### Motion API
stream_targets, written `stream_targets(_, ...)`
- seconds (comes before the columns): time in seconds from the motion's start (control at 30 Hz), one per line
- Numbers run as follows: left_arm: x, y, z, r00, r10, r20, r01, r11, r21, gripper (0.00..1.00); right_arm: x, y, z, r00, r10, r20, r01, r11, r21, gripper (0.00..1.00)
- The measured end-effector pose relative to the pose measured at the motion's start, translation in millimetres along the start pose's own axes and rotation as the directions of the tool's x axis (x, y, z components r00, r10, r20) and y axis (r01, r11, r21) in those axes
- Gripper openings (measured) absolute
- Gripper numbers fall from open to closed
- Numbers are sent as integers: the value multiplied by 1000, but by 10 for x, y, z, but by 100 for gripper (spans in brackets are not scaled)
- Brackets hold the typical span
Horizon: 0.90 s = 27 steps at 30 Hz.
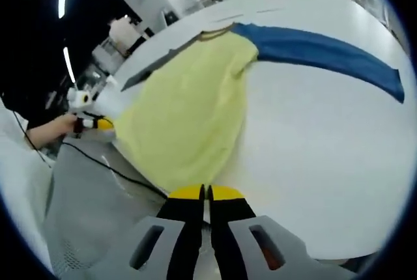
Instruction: Fold the garment on the visible template until the final outline fits inside the template.
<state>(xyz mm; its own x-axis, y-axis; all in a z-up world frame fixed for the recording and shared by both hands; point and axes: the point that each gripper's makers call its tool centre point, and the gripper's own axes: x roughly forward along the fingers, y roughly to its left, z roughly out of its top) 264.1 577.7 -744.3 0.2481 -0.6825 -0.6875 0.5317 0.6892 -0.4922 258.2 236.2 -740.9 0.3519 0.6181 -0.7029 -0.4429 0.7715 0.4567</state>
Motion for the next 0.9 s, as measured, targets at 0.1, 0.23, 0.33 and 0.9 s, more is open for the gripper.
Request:
stream_targets(0.1,27,16,-11,1000,7,13,-7,1000,18,12,-28,16,51,1000,1,10,-1,1000,-8,3)
stream_targets(0.23,60,3,19,999,-7,37,6,1000,22,16,-37,20,85,1000,1,11,-1,1000,-17,3)
stream_targets(0.33,92,-7,64,998,-21,59,20,1000,13,15,-36,17,94,1000,2,12,-2,1000,-19,3)
stream_targets(0.9,62,-40,14,998,-55,20,56,997,-45,0,-70,33,142,1000,4,17,-4,1000,-15,3)
